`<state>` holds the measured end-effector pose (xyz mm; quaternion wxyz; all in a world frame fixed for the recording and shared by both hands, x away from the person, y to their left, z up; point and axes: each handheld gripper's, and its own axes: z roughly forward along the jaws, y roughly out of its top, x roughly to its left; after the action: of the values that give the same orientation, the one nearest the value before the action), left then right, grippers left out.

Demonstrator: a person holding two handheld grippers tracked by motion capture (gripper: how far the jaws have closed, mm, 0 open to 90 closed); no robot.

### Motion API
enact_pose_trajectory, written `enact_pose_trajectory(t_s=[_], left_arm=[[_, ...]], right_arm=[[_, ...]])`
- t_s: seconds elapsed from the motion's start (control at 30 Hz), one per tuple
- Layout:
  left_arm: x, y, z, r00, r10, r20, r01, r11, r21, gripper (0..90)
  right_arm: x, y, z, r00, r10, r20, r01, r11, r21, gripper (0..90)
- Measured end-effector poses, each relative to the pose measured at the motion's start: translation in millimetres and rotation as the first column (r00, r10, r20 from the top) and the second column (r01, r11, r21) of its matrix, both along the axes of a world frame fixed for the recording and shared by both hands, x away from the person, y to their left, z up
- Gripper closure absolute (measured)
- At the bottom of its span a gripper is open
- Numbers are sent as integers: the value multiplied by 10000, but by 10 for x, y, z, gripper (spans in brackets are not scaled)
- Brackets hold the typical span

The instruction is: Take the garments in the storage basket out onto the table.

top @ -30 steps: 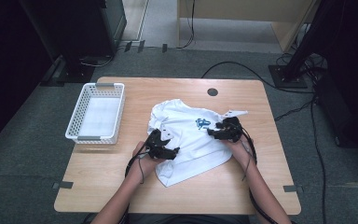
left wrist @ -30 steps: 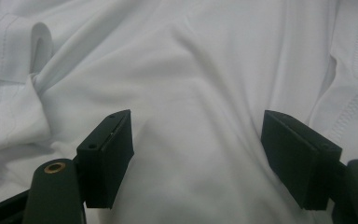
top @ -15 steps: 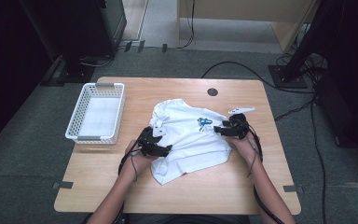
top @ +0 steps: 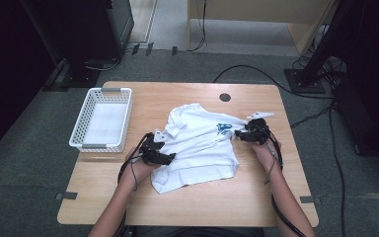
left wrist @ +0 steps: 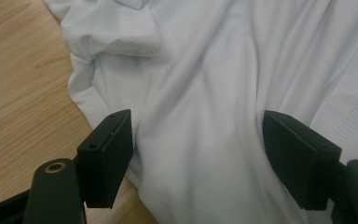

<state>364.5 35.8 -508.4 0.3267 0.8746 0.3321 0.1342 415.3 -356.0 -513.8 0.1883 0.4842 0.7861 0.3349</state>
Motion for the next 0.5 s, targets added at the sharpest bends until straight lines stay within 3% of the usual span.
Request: enact_pose_trajectory(t_s=[0.17, 0.33, 0.5], left_arm=[[-4, -39, 38, 9999, -105, 95, 109, 9988, -480, 265], [12, -101, 112, 9992, 46, 399, -13, 9966, -819, 265], [71, -163, 101, 9987, 114, 498, -68, 9958, -918, 265]], right_arm=[[-46, 14, 83, 9993, -93, 363, 74, 9987, 511, 459], [-166, 103, 202, 9976, 205, 665, -260, 9961, 842, 464], [-320, 279, 203, 9941, 851, 674, -894, 9941, 620, 464]])
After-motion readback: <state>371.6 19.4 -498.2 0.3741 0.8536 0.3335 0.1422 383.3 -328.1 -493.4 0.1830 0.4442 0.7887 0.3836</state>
